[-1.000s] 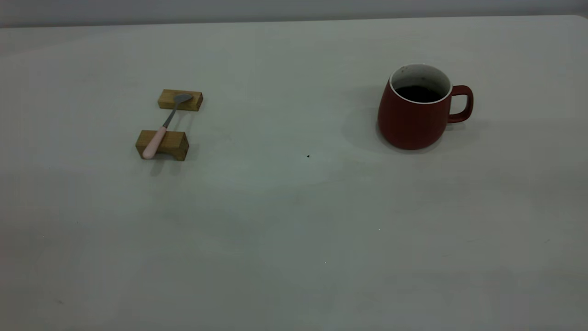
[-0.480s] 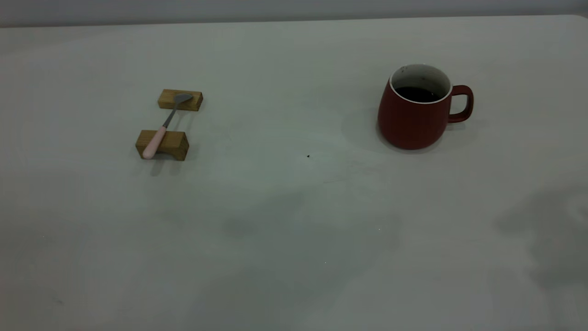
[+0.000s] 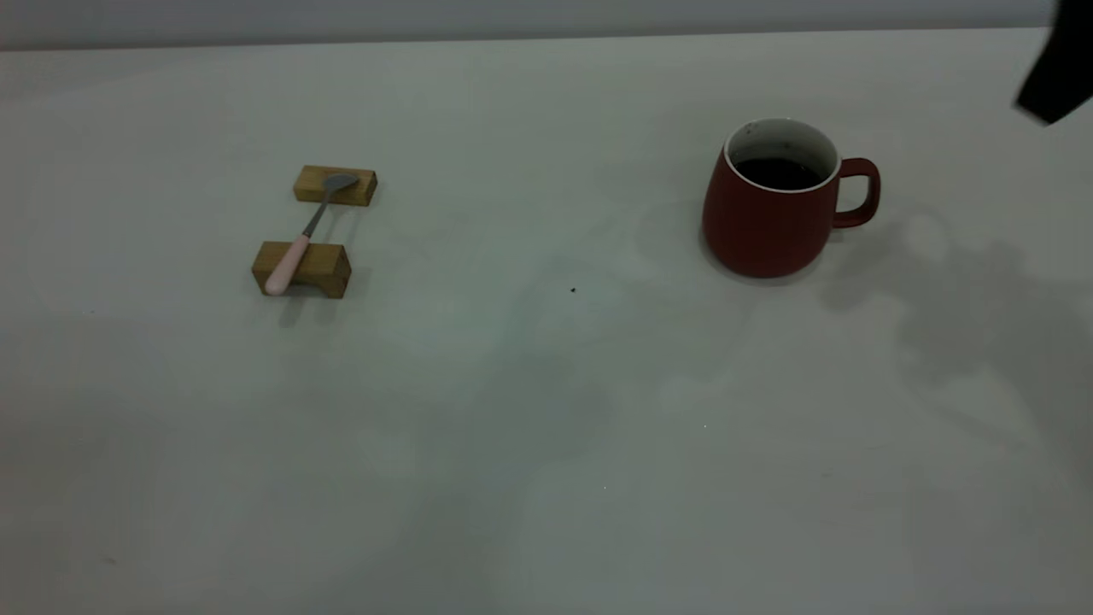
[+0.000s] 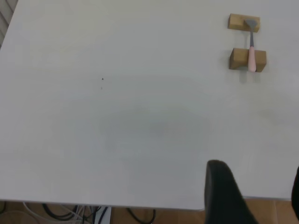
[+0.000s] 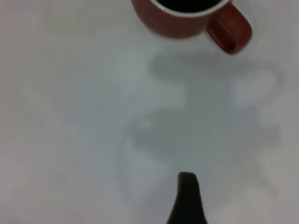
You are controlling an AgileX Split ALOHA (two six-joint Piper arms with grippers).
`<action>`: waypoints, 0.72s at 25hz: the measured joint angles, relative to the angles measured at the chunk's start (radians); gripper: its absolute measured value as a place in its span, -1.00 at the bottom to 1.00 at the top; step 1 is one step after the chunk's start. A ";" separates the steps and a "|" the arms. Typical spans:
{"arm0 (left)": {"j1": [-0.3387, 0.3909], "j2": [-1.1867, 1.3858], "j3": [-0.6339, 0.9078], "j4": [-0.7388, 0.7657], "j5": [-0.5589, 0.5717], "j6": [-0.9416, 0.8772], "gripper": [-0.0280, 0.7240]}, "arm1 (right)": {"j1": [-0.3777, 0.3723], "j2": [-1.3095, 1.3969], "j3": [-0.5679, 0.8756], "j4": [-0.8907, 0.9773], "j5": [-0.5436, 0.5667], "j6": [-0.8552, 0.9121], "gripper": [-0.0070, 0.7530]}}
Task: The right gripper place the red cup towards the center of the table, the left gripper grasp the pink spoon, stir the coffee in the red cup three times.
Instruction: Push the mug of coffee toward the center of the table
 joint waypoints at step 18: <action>0.000 0.000 0.000 0.000 0.000 0.000 0.22 | 0.075 0.443 -0.348 -0.036 -0.017 -0.262 0.71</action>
